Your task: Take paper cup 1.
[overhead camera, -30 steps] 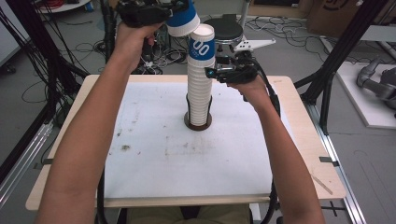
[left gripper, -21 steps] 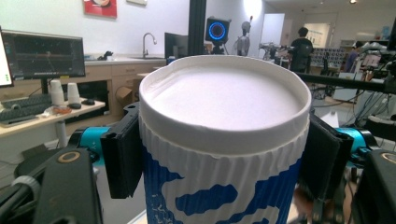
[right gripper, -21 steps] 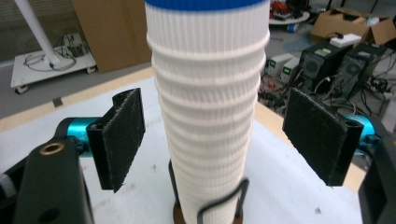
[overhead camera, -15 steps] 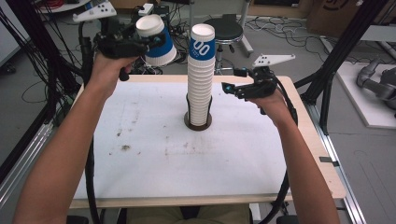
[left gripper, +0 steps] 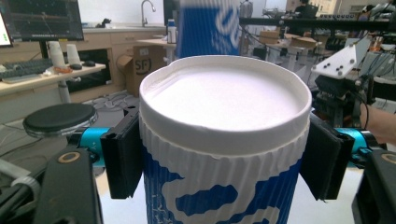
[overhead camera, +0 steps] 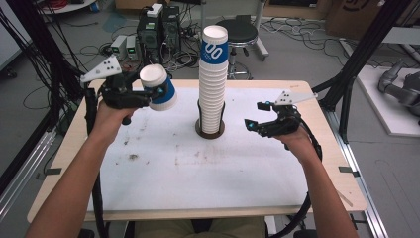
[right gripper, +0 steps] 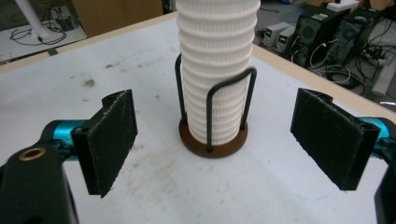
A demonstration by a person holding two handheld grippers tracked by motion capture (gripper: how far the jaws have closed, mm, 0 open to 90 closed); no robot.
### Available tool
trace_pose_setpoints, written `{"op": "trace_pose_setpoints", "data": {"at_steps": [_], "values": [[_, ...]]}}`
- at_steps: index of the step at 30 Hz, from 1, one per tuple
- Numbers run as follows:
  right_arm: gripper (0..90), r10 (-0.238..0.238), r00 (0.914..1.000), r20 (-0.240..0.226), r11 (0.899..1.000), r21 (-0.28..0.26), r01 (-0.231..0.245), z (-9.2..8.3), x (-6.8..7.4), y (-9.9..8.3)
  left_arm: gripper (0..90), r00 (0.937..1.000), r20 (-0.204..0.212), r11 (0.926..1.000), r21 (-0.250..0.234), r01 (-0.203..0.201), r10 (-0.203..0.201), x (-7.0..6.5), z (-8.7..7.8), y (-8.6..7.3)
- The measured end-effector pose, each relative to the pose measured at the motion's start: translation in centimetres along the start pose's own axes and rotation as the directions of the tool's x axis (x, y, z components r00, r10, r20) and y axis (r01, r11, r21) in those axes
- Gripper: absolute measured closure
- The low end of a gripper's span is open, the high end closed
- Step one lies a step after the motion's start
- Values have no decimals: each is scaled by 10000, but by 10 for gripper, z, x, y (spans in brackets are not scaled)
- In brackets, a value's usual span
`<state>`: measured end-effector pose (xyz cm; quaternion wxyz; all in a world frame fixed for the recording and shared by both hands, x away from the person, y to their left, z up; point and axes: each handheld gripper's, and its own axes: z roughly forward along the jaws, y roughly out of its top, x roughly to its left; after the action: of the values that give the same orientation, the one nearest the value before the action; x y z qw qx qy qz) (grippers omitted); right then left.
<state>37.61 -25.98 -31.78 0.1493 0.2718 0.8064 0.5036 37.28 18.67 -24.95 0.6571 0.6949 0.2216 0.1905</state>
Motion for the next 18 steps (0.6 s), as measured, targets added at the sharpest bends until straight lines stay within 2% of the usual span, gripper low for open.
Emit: {"op": "trace_pose_setpoints", "data": {"at_steps": [1, 3, 6, 9, 14, 18], "values": [[149, 0, 10000, 0, 10000, 0, 0, 0, 0, 0, 267, 10000, -20, 10000, 54, 3, -3, -2, -1, -6], [148, 146, 9999, 2, 9999, 72, -146, 1, 4, -15, 267, 10000, -22, 9999, 123, 81, -80, -4, -4, -16], [149, 269, 9996, -43, 9996, 70, -269, 1, 5, -25, 267, 9999, -49, 9993, 342, 163, -161, -6, -5, -27], [149, 657, 9976, -235, 9978, -90, -659, 0, 6, -39, 267, 9997, -17, 9987, 430, 259, -258, -8, -6, -33], [149, 535, 9986, -51, 9982, -258, -536, -1, 11, -43, 267, 9991, 157, 9970, 671, 393, -404, -11, -1, -47], [149, 512, 9986, -149, 9986, -91, -513, 5, 15, -44, 267, 9987, 160, 9947, 919, 464, -481, -14, 2, -59]]}}
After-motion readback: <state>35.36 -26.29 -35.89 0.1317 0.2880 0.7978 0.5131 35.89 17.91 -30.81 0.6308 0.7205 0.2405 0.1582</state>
